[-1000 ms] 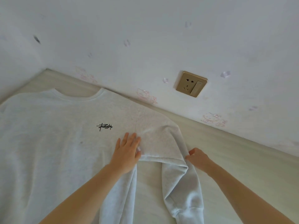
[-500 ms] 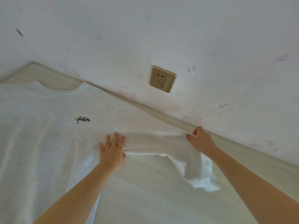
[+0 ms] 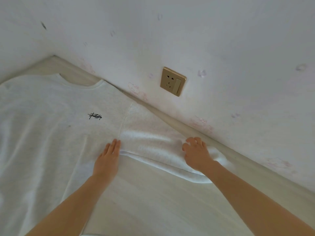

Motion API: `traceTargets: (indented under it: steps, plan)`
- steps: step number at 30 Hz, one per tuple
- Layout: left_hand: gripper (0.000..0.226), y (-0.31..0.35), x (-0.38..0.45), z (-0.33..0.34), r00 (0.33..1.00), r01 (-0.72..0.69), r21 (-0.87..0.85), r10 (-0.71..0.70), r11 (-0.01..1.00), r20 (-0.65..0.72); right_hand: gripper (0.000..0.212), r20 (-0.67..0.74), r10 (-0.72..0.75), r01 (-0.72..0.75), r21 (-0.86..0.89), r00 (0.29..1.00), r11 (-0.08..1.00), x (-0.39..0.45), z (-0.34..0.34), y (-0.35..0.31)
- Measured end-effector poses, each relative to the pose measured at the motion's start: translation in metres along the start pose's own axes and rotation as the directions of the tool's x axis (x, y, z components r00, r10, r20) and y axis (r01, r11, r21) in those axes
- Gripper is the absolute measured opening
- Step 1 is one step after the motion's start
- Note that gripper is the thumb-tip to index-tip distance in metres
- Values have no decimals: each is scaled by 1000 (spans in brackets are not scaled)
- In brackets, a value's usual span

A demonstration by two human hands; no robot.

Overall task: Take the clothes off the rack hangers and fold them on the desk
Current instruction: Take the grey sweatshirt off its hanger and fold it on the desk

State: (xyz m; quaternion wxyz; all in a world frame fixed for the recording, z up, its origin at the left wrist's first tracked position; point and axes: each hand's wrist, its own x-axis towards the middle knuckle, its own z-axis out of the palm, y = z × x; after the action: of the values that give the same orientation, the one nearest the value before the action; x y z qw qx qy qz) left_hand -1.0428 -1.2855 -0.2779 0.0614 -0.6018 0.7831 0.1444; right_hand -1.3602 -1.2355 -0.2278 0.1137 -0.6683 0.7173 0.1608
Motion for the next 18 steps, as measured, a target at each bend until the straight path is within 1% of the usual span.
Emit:
traceTargets:
  steps: [2,3,5,7,9,12,13,15,16,18]
  plan:
    - [75,-9,-5,-2,995,12,-62,-18,998,-102,32,-25,-41,43,110,999,993,22,-15,-13]
    - [71,-12,-9,-2,988,-2,-47,-5,999,-157,31,-32,-59,64,157,998,986,34,-24,-19]
    - [59,-19,-16,-4,980,3,62,9,998,-197,33,-30,-93,97,245,995,965,61,-39,-34]
    - [44,-20,-22,-7,976,17,89,3,996,-220,37,-19,-83,84,353,996,932,83,-52,-48]
    - [35,-21,-26,-7,974,38,23,-32,999,-223,40,-6,-64,61,431,998,900,108,-62,-63]
    - [35,-20,-30,-8,976,102,-106,-121,989,-181,42,28,-30,13,482,999,876,142,-69,-83]
    - [32,-20,-31,-9,973,120,-128,-142,985,-181,44,23,-24,10,481,999,877,152,-71,-89]
    - [16,-21,-32,-12,953,227,-212,-262,951,-153,50,20,-13,2,466,1000,885,169,-70,-100]
    - [15,-22,-31,-11,940,278,-252,-316,927,-126,54,28,0,-13,454,1000,891,173,-68,-102]
    - [20,-27,-31,-8,927,286,-334,-347,898,-140,59,43,46,-60,423,998,904,184,-63,-105]
